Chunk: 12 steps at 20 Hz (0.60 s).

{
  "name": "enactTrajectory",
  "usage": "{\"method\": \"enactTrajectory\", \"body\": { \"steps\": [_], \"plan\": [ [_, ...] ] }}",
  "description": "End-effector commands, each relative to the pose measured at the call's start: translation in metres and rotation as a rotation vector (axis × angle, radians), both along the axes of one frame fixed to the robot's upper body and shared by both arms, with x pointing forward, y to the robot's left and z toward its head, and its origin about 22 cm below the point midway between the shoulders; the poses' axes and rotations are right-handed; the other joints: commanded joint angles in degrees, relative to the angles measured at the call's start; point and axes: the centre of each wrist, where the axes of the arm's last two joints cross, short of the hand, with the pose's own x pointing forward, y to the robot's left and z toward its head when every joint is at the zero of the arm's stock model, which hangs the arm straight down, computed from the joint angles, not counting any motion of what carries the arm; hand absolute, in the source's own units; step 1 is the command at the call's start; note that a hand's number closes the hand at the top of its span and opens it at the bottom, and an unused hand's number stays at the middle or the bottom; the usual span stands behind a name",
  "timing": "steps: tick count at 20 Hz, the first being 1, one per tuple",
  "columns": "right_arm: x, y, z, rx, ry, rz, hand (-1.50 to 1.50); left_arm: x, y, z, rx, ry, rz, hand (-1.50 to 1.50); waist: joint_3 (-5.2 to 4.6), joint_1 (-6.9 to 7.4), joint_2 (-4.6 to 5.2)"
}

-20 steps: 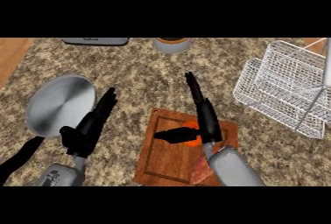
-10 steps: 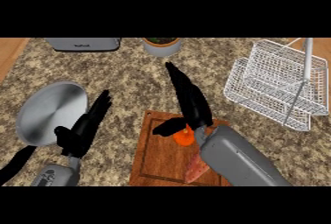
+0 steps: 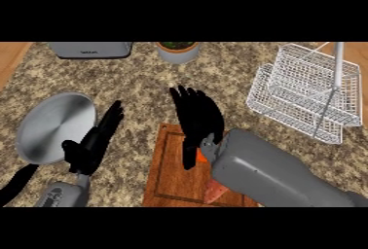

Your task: Pick the squash from the cutting board and place it in the tiered basket

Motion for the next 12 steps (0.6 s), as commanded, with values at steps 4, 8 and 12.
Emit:
{"method": "enactTrajectory", "body": {
  "steps": [4, 8, 12],
  "plan": [
    [-0.025, 0.021, 0.047, -0.181, 0.073, -0.041, -1.50, 0.008, -0.001, -0.006, 0.005, -0.010, 0.000, 0.00, 0.24, 0.19, 0.90],
    [-0.040, 0.026, 0.036, -0.182, 0.068, -0.086, -1.50, 0.000, 0.003, -0.003, 0.003, -0.018, -0.004, 0.00, 0.27, 0.64, 0.87],
    [-0.036, 0.029, 0.033, -0.201, -0.011, -0.168, -1.50, -0.001, 0.011, -0.001, 0.002, -0.023, -0.007, 0.00, 0.26, 0.82, 0.82]
  ]
}}
